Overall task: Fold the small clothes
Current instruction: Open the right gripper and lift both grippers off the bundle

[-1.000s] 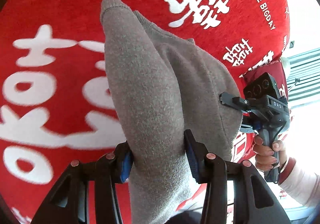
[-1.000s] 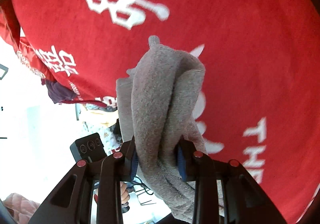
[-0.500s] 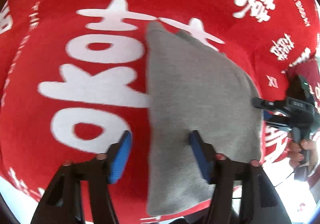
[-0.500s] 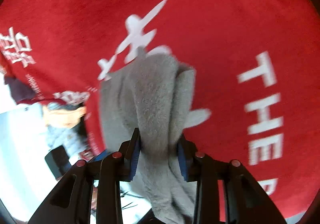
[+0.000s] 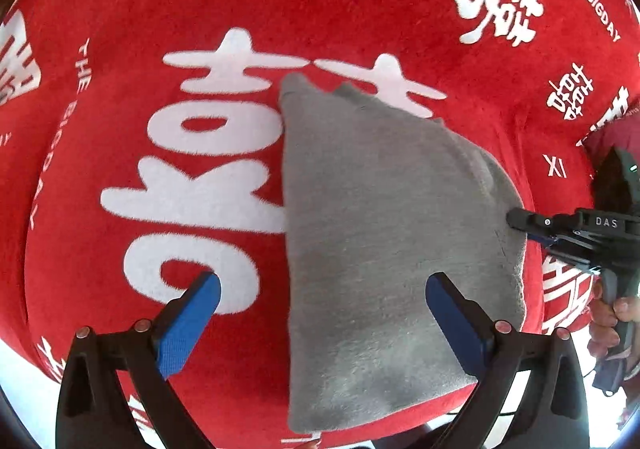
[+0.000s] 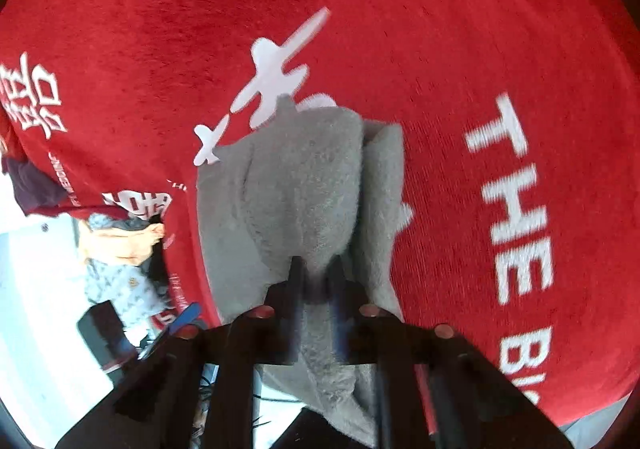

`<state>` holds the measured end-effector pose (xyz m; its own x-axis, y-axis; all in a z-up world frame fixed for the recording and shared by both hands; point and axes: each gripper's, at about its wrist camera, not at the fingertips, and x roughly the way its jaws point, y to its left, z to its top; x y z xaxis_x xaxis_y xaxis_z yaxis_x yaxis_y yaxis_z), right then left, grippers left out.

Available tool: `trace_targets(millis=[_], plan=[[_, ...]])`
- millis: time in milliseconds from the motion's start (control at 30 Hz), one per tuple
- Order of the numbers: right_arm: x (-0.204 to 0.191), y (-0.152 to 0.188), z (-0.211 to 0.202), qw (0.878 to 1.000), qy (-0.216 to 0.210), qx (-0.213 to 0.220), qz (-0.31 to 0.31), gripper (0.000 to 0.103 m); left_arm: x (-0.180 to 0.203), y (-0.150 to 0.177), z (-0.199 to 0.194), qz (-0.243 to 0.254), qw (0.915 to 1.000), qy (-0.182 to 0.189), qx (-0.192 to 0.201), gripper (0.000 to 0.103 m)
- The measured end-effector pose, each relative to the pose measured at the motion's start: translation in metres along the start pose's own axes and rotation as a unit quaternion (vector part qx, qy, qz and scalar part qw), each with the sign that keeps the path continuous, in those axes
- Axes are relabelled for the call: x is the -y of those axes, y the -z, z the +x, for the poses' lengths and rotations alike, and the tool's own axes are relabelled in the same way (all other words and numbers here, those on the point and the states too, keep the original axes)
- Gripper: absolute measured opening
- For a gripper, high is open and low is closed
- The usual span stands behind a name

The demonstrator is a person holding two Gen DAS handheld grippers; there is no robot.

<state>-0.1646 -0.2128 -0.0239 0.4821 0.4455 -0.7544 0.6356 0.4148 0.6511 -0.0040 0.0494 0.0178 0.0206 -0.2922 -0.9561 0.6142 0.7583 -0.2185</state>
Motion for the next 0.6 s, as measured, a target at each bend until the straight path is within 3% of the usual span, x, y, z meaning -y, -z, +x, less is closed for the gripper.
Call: trace_targets(millis=[67, 133, 167, 300, 433, 533, 600], plan=[[-0.012, 0.002, -0.003, 0.997, 0.055, 0.004, -0.052, 0.008, 0.005, 0.002, 0.013, 0.006, 0.9997, -0.019, -0.011, 0.103], [-0.011, 0.003, 0.012, 0.989, 0.118, -0.02, -0.092, 0.008, 0.008, 0.007, 0.036, 0.011, 0.9987, -0.041, -0.03, 0.103], [-0.007, 0.003, 0.016, 0.987, 0.126, -0.026, -0.093, 0.008, 0.006, 0.009, 0.048, 0.002, 0.9984, -0.038, -0.041, 0.103], [0.002, 0.002, 0.014, 0.989, 0.128, -0.024, -0.067, 0.009, 0.001, 0.011, 0.052, -0.025, 0.9986, -0.021, -0.041, 0.103], [0.002, 0.008, 0.0, 0.986, 0.153, -0.016, -0.065, 0.02, -0.003, 0.011, 0.052, -0.025, 0.9984, -0.016, -0.049, 0.103], [-0.019, 0.012, -0.014, 0.983, 0.16, 0.013, -0.086, 0.021, -0.006, 0.008, 0.053, -0.04, 0.9972, -0.007, -0.062, 0.103], [-0.037, 0.015, -0.019, 0.982, 0.149, 0.025, -0.113, 0.029, -0.009, 0.007, 0.053, -0.045, 0.9969, -0.005, -0.064, 0.103]])
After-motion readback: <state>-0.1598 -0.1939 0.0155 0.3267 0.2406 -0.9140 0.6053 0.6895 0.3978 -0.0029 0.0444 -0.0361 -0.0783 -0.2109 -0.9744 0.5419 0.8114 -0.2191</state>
